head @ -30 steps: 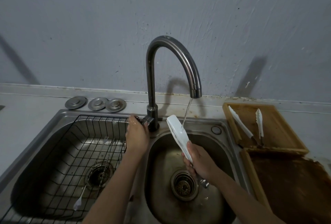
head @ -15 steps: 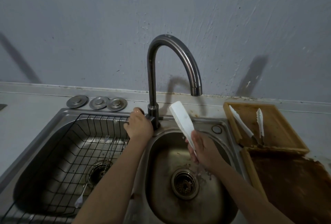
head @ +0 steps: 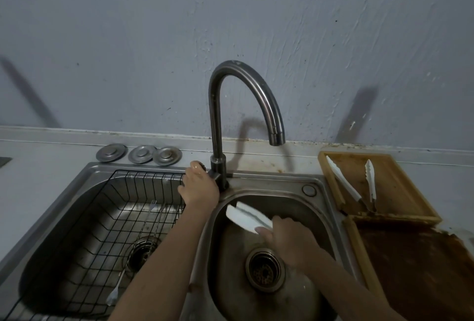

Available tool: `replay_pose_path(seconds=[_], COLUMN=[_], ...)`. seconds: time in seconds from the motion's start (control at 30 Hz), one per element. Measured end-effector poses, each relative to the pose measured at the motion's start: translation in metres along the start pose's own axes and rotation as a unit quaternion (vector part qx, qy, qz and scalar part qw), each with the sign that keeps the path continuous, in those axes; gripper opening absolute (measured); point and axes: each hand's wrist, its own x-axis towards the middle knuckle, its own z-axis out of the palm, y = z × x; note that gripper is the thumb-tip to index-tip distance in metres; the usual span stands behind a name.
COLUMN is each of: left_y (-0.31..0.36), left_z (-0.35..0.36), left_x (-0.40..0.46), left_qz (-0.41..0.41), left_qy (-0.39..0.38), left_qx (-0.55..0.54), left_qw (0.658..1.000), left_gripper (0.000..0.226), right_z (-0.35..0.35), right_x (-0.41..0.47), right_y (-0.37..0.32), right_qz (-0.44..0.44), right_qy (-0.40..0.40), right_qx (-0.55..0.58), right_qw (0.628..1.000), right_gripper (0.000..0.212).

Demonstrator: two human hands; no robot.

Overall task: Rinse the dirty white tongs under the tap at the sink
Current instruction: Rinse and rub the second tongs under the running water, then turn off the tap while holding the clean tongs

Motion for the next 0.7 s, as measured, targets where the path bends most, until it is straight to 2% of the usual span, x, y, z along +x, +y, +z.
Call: replay_pose_path(seconds=[0.03,0.07,0.17,0.2,0.3,0.43,0.5,0.57,0.6,0.67,0.7], left_y=[0.001,0.001,0.001,0.001,0.003,0.005,0.006,0.011,0.016,0.029,0.038], left_z=[0.000,-0.001,0.000,0.000,0.002,0.002,0.001,0.002,0.003,0.004,0.005], left_x=[0.000,0.000,-0.001,-0.001,-0.002,-0.006,-0.008,-0.012,-0.017,-0.029,-0.036], left_qz=[-0.004,-0.009,-0.011,-0.012,-0.022,-0.041,-0.060,-0.091,-0.118,-0.185,-0.222], left_qy=[0.001,0.002,0.006,0.007,0.008,0.012,0.006,-0.014,-0.028,-0.042,-0.044], left_qx=[-0.006,-0.012,-0.031,-0.037,-0.045,-0.053,-0.056,-0.089,-0.123,-0.198,-0.227], left_qw=[1.000,1.000,0.999,0.999,0.999,0.998,0.997,0.992,0.985,0.962,0.947], left_gripper=[0.028,0.028,0.027,0.026,0.033,0.039,0.042,0.056,0.067,0.086,0.089], right_z=[0.003,0.005,0.004,0.005,0.003,0.013,0.016,0.014,0.012,0.006,0.002], right_x=[0.000,0.001,-0.002,-0.003,-0.009,-0.021,-0.024,-0.025,-0.026,-0.027,-0.027], right_y=[-0.001,0.001,0.009,0.011,0.011,0.018,0.020,0.026,0.030,0.040,0.046], right_qz=[0.001,0.006,0.015,0.012,0.020,0.010,0.026,0.060,0.071,0.090,0.105], right_qy=[0.024,0.016,-0.117,-0.121,-0.045,-0.171,-0.154,-0.125,-0.136,-0.159,-0.140], right_qx=[0.009,0.003,-0.057,-0.046,0.015,-0.065,-0.056,-0.009,0.007,0.050,0.090], right_qw=[1.000,1.000,0.991,0.992,0.999,0.983,0.986,0.990,0.988,0.982,0.980], right_gripper=[0.051,0.051,0.056,0.057,0.058,0.068,0.071,0.070,0.069,0.069,0.069])
